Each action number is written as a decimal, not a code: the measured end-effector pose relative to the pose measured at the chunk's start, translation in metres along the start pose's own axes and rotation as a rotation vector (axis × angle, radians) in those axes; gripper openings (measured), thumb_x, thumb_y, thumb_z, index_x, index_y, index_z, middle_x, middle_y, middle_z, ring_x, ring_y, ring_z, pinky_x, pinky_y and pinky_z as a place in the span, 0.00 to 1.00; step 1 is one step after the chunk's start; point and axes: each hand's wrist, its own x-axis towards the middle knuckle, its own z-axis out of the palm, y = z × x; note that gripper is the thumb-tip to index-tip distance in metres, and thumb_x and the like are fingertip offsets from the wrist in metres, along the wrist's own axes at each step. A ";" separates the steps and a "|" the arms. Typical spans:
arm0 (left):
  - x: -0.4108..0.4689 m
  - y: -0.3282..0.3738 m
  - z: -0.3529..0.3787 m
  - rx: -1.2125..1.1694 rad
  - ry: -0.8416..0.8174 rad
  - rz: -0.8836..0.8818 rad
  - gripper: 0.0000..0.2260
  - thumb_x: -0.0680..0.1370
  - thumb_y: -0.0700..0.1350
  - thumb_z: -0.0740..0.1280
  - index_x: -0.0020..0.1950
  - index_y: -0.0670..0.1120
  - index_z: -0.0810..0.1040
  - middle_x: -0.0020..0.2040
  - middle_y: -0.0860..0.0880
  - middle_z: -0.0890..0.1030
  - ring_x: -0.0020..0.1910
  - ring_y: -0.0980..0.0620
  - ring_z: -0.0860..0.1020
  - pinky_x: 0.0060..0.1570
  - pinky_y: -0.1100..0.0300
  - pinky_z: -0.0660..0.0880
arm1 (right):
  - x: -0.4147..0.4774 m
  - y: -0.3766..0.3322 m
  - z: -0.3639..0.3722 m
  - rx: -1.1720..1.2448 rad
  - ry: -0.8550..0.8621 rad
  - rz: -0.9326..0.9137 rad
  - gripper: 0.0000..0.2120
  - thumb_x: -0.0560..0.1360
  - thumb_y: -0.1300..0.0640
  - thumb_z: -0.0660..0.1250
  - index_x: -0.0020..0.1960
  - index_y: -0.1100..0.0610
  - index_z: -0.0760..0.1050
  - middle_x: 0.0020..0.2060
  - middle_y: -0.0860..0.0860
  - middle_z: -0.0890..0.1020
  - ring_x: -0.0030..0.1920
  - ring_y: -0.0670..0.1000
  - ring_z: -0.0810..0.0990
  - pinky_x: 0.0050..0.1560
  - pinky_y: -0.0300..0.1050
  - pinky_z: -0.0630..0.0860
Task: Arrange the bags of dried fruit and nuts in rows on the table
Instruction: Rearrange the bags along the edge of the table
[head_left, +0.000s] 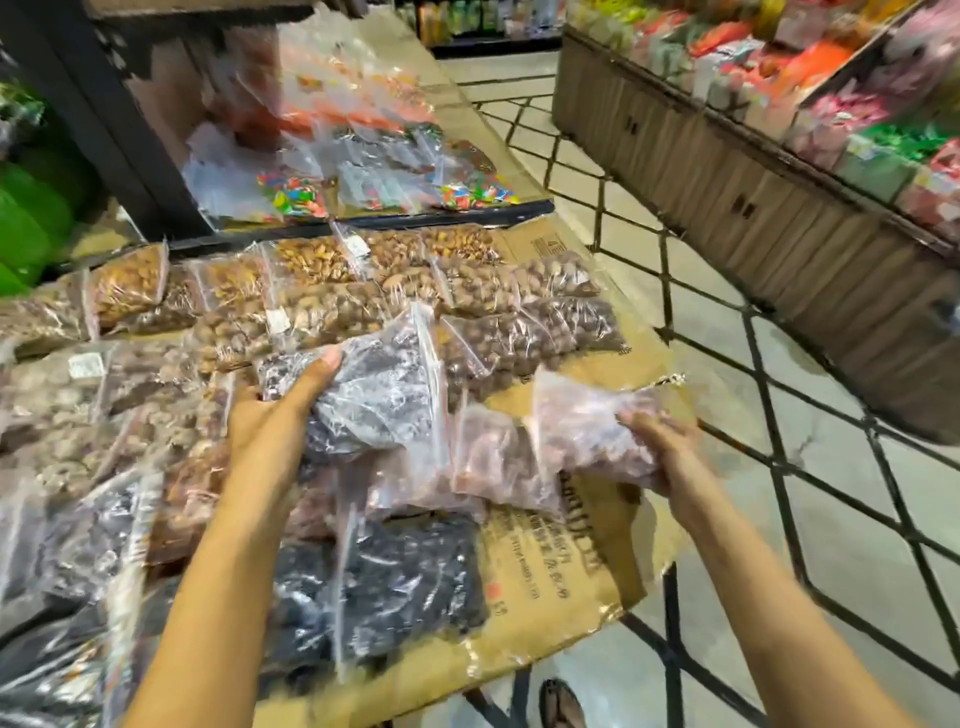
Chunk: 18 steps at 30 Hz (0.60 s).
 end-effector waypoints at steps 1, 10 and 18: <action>-0.006 -0.005 0.014 -0.039 0.027 -0.010 0.51 0.54 0.73 0.76 0.67 0.44 0.73 0.62 0.45 0.80 0.61 0.41 0.78 0.62 0.39 0.72 | 0.007 0.002 -0.005 -0.022 -0.020 0.014 0.17 0.64 0.48 0.76 0.50 0.56 0.82 0.50 0.64 0.83 0.45 0.57 0.80 0.47 0.54 0.75; -0.067 -0.037 0.071 -0.184 0.268 -0.095 0.56 0.50 0.74 0.76 0.72 0.50 0.68 0.68 0.48 0.75 0.64 0.43 0.75 0.61 0.40 0.72 | 0.024 0.009 -0.019 0.051 -0.335 0.151 0.10 0.76 0.53 0.66 0.53 0.57 0.79 0.41 0.53 0.86 0.40 0.52 0.85 0.44 0.46 0.81; -0.106 -0.052 0.060 -0.148 0.383 -0.091 0.42 0.53 0.70 0.77 0.55 0.42 0.77 0.57 0.47 0.82 0.60 0.44 0.78 0.63 0.40 0.71 | 0.052 0.011 -0.024 -1.016 -0.096 -0.296 0.19 0.68 0.38 0.69 0.42 0.55 0.76 0.40 0.57 0.82 0.45 0.57 0.80 0.46 0.48 0.76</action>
